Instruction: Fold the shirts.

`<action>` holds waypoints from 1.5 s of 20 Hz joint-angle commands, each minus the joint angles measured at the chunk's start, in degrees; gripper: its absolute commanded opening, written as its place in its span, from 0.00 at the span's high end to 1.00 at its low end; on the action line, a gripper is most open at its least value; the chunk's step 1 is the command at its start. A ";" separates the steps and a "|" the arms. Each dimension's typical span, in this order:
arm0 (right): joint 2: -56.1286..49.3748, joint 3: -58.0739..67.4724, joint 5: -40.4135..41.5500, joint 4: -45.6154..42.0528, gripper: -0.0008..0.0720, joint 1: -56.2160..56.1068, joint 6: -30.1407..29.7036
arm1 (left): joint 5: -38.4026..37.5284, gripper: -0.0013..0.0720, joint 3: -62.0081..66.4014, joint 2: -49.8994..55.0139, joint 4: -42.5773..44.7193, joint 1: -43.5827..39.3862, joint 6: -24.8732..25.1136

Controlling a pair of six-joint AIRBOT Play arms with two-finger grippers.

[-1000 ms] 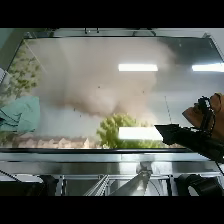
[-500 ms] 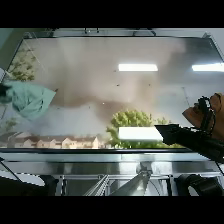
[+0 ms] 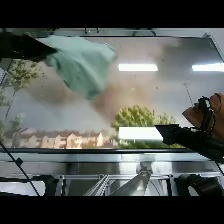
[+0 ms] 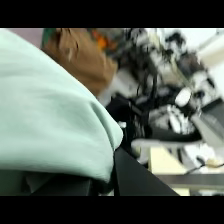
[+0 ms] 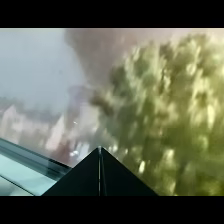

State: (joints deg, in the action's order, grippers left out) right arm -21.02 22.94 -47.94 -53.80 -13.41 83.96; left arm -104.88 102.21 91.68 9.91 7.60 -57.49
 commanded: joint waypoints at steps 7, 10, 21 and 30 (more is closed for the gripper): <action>0.04 -0.02 -3.43 0.04 0.96 -0.02 0.63 | 4.70 0.02 0.07 4.72 25.05 -19.04 -6.08; 0.02 0.04 -2.54 -0.15 0.96 0.20 8.33 | 1.44 0.03 0.04 5.38 25.24 -15.45 -6.64; -41.88 10.21 -2.67 2.34 0.47 22.16 -11.72 | 20.37 0.03 -42.38 -2.10 24.92 -4.59 -2.97; -62.36 17.20 -8.46 23.06 0.48 18.97 -27.45 | 28.41 0.03 -40.33 10.23 24.52 -14.91 -1.97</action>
State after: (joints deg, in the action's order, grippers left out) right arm -80.12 38.79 -55.31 -35.38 6.37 60.23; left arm -79.18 59.70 98.17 34.50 -3.97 -59.86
